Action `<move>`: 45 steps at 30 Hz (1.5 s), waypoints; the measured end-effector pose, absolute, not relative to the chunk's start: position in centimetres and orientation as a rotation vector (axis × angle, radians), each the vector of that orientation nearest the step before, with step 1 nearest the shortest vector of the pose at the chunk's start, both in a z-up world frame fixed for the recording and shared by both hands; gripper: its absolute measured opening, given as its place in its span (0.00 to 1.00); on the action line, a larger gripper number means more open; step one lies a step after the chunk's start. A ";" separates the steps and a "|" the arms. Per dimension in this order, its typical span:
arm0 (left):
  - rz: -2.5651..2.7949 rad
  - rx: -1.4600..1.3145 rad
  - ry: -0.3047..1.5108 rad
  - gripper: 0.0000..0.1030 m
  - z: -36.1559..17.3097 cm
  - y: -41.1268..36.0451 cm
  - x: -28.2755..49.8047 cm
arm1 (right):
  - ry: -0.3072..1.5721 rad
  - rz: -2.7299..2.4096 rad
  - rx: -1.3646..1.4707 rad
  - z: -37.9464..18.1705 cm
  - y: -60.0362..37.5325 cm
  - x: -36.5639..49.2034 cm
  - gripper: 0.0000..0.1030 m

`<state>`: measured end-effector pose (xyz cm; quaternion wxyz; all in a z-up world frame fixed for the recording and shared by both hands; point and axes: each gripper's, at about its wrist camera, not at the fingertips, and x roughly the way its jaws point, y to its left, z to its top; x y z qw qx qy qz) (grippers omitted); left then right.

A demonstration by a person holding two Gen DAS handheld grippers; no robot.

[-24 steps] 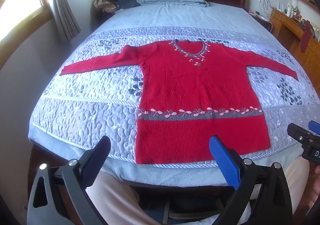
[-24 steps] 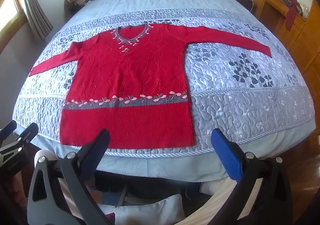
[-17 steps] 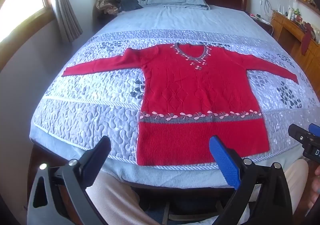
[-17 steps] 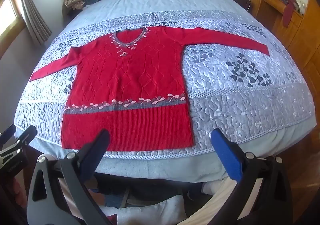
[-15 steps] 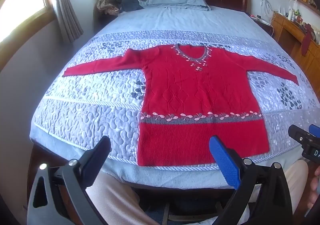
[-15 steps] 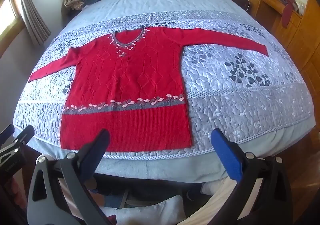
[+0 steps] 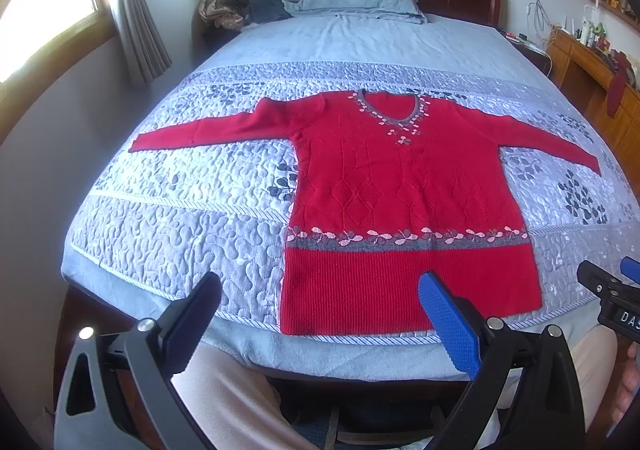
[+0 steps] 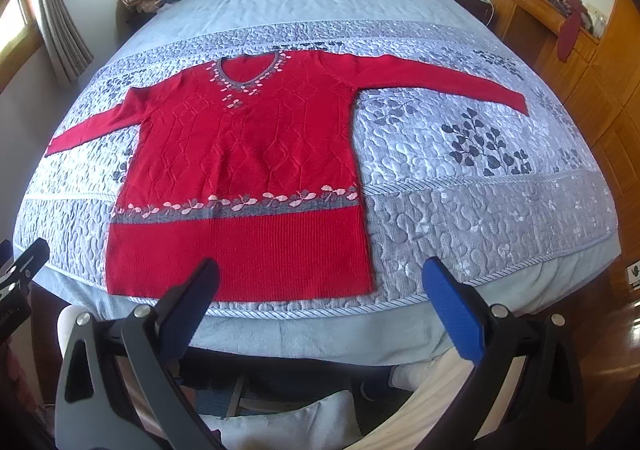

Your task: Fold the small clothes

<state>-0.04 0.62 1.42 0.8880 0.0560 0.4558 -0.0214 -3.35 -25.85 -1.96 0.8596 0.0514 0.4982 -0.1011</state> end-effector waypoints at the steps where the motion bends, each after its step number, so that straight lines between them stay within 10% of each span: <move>1: -0.045 0.117 0.947 0.96 1.4 0.6 -0.1 | 1.047 -0.213 0.110 -2.0 -26.0 -3.4 0.97; 45: -0.027 0.137 0.942 0.96 1.5 0.3 0.3 | 1.051 -0.220 0.103 -2.1 -26.4 -3.1 0.97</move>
